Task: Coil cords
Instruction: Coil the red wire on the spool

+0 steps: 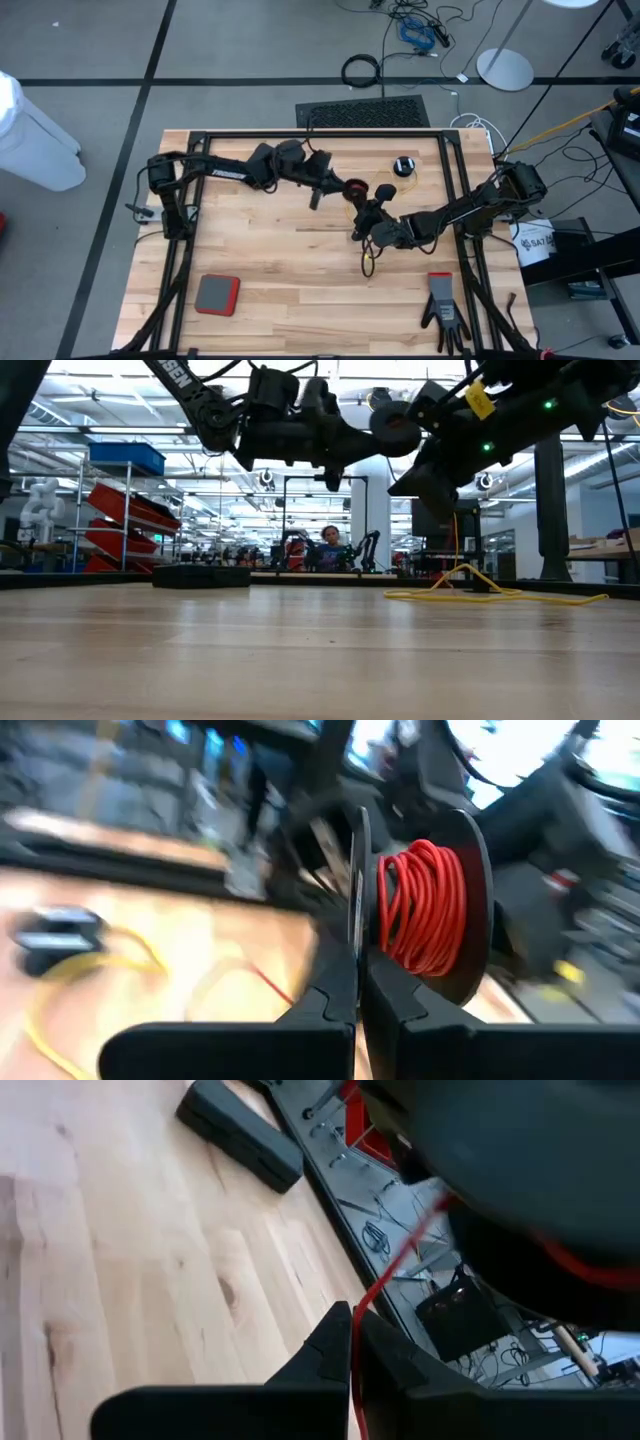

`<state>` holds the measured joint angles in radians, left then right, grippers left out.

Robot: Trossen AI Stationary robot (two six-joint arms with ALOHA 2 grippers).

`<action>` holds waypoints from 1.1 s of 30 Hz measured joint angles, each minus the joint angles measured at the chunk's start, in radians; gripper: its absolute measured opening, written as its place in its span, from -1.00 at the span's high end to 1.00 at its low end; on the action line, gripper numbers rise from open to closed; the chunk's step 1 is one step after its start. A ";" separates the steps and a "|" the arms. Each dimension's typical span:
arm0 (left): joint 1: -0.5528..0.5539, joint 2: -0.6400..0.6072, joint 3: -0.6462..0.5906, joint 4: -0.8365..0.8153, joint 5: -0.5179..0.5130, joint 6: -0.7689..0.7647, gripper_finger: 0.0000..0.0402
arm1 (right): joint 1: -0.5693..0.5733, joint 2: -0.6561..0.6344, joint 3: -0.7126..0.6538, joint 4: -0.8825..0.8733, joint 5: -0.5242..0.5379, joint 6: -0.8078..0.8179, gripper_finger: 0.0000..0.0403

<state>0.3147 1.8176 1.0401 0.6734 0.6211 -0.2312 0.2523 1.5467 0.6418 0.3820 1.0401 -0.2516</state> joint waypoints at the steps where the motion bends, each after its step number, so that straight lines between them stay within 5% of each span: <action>1: 0.004 -0.009 0.000 -0.033 0.026 0.002 0.98 | 0.002 0.000 0.000 -0.013 0.000 0.002 1.00; 18: -0.006 -0.101 0.000 -0.596 0.077 0.446 0.98 | -0.006 0.000 -0.002 -0.112 -0.088 0.075 1.00; 33: -0.045 -0.100 0.000 -0.809 -0.160 0.675 0.98 | -0.007 0.000 -0.002 -0.150 -0.299 0.123 1.00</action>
<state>0.2693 1.7172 1.0405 -0.1358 0.4611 0.4442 0.2455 1.5467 0.6403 0.2317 0.7415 -0.1282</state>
